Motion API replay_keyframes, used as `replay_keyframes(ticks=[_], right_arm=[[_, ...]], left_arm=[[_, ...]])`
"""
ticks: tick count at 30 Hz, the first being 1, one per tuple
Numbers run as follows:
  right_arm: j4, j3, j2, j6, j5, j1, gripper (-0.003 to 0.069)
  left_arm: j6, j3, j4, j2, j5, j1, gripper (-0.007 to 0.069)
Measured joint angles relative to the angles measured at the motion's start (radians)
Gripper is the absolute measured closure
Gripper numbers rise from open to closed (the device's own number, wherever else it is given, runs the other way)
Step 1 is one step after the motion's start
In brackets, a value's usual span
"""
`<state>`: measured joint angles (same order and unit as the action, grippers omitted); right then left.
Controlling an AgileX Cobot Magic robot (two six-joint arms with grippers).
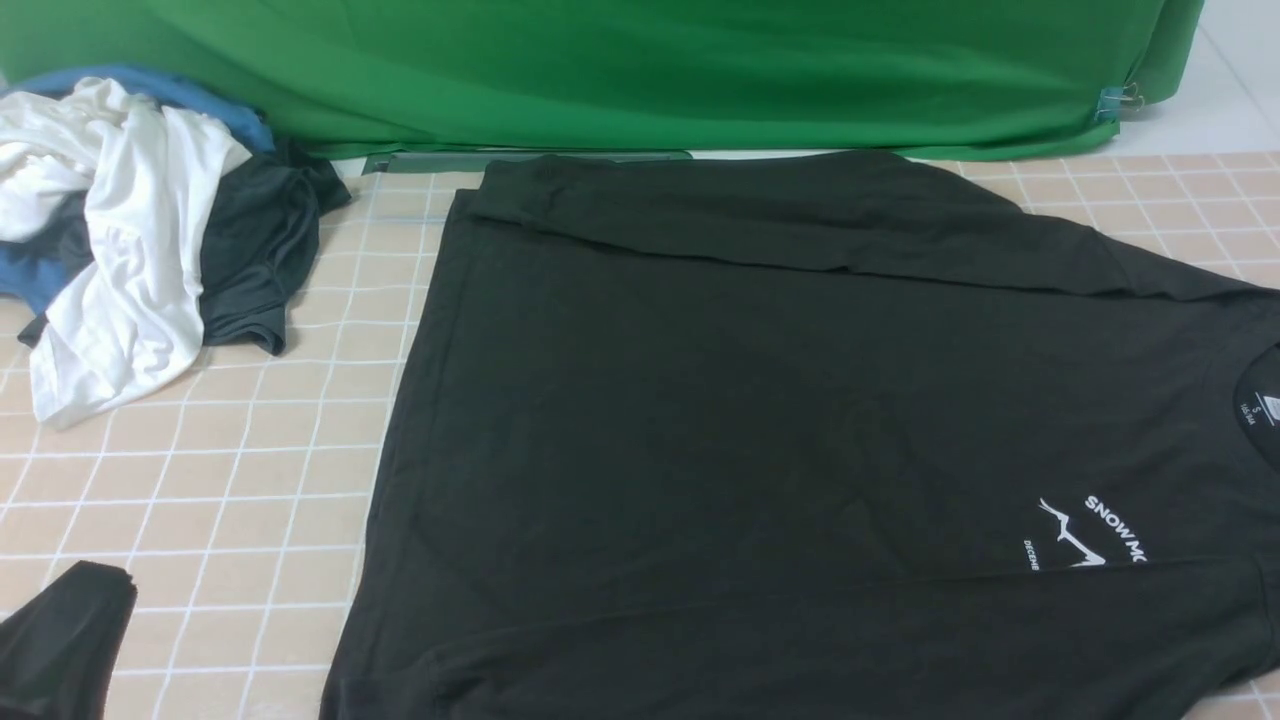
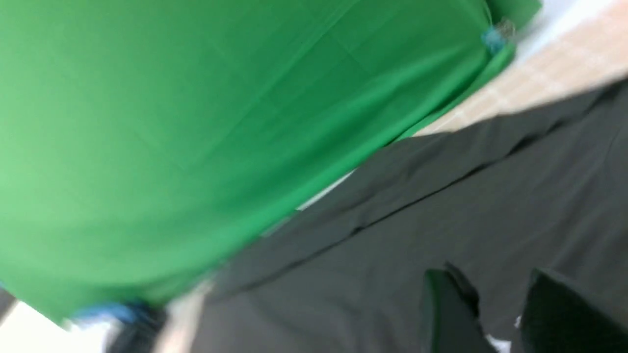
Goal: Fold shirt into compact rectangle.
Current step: 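Grasp the left edge of the dark T-shirt lying flat on the table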
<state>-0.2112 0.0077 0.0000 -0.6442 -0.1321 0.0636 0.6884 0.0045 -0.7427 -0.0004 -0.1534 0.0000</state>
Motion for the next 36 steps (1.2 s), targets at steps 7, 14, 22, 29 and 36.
replay_keyframes(ticks=[7, 14, 22, 29, 36], right_arm=[[-0.013, 0.0, 0.0, -0.052, 0.0, 0.0, 0.041], [-0.014, -0.001, 0.0, -0.002, 0.094, 0.0, 0.0556], [-0.014, -0.32, 0.167, 0.328, -0.022, 0.0, 0.0628], [0.002, -0.707, 0.522, 0.698, -0.529, 0.0, 0.0628], [0.005, -0.76, 0.746, 0.771, -0.697, 0.0, 0.0624]], left_arm=[[0.01, 0.0, 0.224, 0.0, 0.027, 0.0, 0.0607], [0.019, 0.0, 0.316, 0.0, 0.168, 0.0, 0.0607], [-0.028, -0.247, 0.477, 0.066, 0.119, 0.0, 0.0607], [-0.158, -0.511, 0.529, 0.446, -0.503, 0.0, 0.0607], [-0.468, -0.583, 0.338, 0.866, -0.763, 0.0, 0.0607]])
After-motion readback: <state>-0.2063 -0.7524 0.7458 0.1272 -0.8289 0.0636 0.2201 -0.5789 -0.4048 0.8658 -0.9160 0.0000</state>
